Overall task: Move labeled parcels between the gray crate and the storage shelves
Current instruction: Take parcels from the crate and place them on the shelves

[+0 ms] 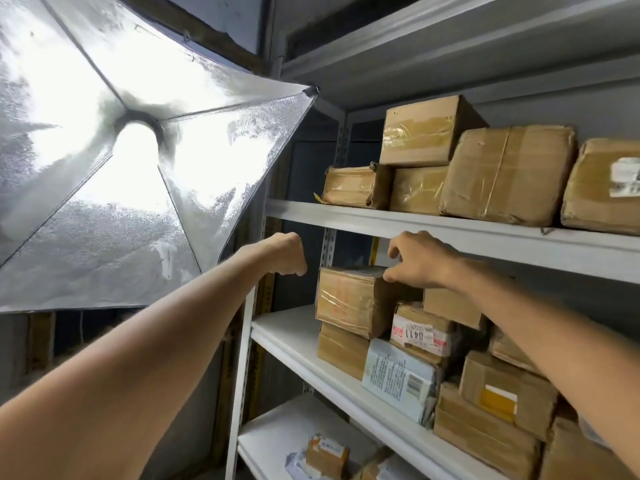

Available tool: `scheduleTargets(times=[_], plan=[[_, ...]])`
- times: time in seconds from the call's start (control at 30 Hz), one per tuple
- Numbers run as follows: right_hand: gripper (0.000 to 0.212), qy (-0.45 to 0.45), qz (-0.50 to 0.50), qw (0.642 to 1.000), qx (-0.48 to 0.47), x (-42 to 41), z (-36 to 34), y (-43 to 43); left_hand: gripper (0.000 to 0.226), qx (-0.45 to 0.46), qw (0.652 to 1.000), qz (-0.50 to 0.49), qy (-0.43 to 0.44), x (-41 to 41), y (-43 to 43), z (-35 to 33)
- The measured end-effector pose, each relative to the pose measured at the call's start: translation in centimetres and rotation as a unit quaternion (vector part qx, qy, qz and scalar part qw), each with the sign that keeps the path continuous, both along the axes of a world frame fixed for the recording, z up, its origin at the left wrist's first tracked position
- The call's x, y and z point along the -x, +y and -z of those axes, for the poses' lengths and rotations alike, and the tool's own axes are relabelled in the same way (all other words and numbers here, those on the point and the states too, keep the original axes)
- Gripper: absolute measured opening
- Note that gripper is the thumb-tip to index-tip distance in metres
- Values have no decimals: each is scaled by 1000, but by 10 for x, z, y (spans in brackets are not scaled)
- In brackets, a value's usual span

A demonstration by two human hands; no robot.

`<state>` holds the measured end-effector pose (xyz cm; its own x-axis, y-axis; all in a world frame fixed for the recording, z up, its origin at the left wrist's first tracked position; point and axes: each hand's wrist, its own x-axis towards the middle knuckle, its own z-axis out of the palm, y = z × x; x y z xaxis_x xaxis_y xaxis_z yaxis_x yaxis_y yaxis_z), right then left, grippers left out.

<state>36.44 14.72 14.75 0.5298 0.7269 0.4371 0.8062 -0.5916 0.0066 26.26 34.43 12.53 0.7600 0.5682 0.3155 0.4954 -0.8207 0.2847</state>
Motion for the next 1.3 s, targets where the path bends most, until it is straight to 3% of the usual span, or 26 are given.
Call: scheduleTargets(times=[0.27,0.47,0.53,0.6,0.73,0.87,1.17,1.3], plan=[[41,-46,-3,999,-22,-14,-34,24,30,-20,988,26,-152,-40,38,-38],[33,-107,22,990,-89,-17,-61,44,41,-45,963,38,-264,-68,68,-75],[33,-111,29,987,-116,-22,-67,54,45,-46,961,59,-268,-79,75,-81],[31,-108,36,984,-139,-27,-70,66,35,-46,959,85,-268,-90,82,-84],[32,-98,57,977,-179,-43,-69,90,40,21,952,142,-270,-117,99,-87],[53,-103,79,970,-206,-55,-69,112,44,108,943,179,-258,-141,114,-94],[65,-127,95,957,-243,-66,-63,128,97,224,904,240,-275,-170,136,-97],[61,-73,58,954,-286,-72,-65,124,68,240,900,218,-290,-141,120,-97]])
